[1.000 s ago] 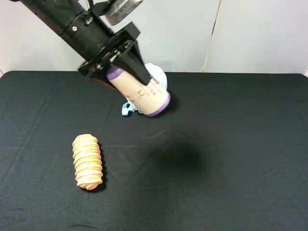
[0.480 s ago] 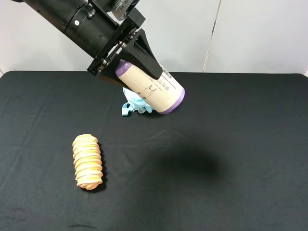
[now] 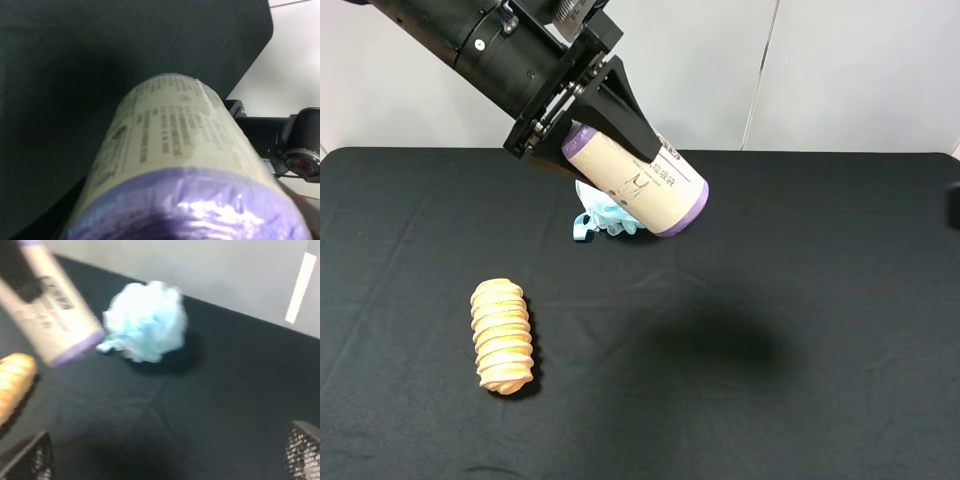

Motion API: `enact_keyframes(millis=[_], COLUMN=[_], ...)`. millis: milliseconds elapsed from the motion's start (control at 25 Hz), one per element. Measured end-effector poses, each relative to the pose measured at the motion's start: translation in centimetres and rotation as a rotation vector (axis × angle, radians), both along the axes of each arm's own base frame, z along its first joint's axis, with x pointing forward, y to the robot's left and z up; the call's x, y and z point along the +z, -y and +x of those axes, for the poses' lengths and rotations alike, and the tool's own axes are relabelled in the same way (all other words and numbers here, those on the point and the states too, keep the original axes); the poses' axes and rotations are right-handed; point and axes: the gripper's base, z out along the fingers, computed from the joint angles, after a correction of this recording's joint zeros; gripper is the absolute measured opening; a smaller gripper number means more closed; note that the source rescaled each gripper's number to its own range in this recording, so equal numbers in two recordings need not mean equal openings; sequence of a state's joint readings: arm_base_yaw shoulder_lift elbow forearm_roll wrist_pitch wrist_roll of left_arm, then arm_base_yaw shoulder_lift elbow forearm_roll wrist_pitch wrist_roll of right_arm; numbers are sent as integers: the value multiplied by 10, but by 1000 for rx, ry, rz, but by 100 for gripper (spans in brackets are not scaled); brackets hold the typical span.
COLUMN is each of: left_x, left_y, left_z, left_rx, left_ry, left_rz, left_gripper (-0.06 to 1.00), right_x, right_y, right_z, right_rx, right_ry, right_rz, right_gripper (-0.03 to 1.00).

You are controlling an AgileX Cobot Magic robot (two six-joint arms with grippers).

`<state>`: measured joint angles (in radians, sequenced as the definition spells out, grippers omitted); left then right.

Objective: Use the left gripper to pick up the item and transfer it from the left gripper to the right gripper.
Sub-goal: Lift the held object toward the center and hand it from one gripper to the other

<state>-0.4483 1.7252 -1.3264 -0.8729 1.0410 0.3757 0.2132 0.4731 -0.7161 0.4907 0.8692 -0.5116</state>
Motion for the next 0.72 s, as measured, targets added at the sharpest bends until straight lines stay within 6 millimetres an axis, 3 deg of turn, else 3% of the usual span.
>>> enact_keyframes(millis=[160, 440, 720], left_x=[0, 2, 2], left_y=[0, 2, 2], left_z=[0, 1, 1], left_rx=[0, 13, 19], left_ry=[-2, -4, 0], left_rz=[-3, -26, -26], left_gripper=[0, 0, 0], right_x=[4, 8, -7], right_y=[-13, -56, -94], right_z=[19, 66, 100], right_rx=[101, 272, 343], right_ry=[-18, -26, -58], right_rz=[-56, -235, -324], right_gripper=[100, 100, 100])
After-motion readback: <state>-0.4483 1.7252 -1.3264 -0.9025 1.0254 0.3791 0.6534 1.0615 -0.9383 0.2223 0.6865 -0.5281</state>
